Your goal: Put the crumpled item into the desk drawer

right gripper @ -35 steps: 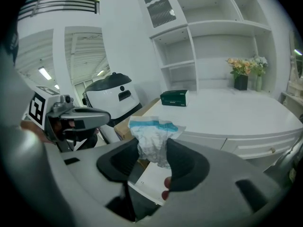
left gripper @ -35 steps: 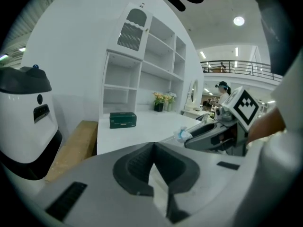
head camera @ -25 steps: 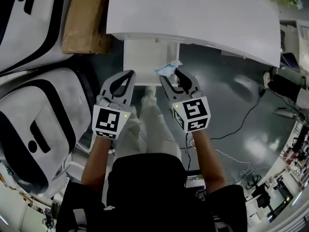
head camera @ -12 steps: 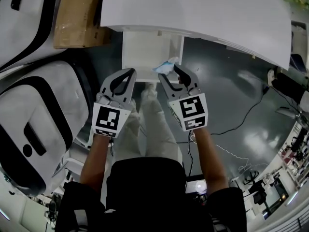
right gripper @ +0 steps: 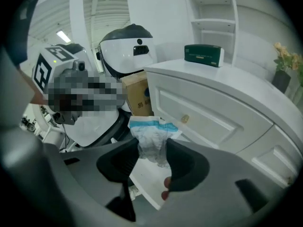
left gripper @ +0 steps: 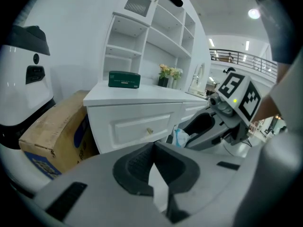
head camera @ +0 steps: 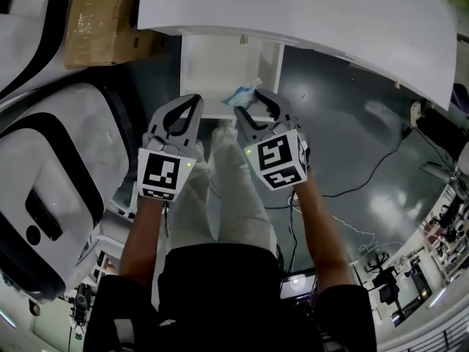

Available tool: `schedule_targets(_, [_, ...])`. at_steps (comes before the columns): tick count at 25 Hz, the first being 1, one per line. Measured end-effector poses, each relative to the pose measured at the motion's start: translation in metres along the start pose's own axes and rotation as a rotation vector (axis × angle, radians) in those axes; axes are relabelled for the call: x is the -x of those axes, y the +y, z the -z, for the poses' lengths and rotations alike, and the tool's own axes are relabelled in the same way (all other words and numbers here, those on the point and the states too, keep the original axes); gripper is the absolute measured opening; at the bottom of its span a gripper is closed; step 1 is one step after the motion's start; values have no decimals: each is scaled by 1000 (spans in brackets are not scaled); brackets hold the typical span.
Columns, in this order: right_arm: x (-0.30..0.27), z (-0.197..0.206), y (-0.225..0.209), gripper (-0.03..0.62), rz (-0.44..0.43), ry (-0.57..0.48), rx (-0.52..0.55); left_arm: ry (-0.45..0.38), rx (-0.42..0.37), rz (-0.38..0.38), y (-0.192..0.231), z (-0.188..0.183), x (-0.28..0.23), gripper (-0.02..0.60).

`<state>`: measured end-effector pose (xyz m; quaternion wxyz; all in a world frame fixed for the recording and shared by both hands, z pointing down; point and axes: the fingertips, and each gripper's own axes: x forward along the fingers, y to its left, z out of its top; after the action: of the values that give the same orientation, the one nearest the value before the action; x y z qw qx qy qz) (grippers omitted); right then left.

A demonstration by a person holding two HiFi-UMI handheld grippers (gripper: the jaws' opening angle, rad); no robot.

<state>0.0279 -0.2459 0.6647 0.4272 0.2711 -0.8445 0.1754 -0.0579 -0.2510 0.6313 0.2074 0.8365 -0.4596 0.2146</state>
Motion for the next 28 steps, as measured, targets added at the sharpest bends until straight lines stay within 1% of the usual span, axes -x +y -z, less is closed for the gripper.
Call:
schedule_targets(3, [-16, 13, 3, 179, -15, 33, 23, 18, 7, -5, 1, 15, -4, 6])
schedule_targets(7, [-36, 33, 6, 179, -25, 105, 74, 59, 18, -15, 3, 42, -10, 6])
schedule_targets(12, [-56, 51, 15, 179, -62, 150, 110, 97, 17, -15, 4, 67, -19, 6])
schedule_targets(18, [-82, 78, 13, 179, -86, 218, 196, 137, 20, -18, 6, 94, -30, 6])
schedule_targets(22, [-96, 92, 16, 179, -107, 255, 254, 160, -3, -19, 4, 104, -32, 6])
schedule_targets(28, [-119, 108, 19, 179, -135, 300, 301, 169, -22, -20, 3, 110, -35, 6])
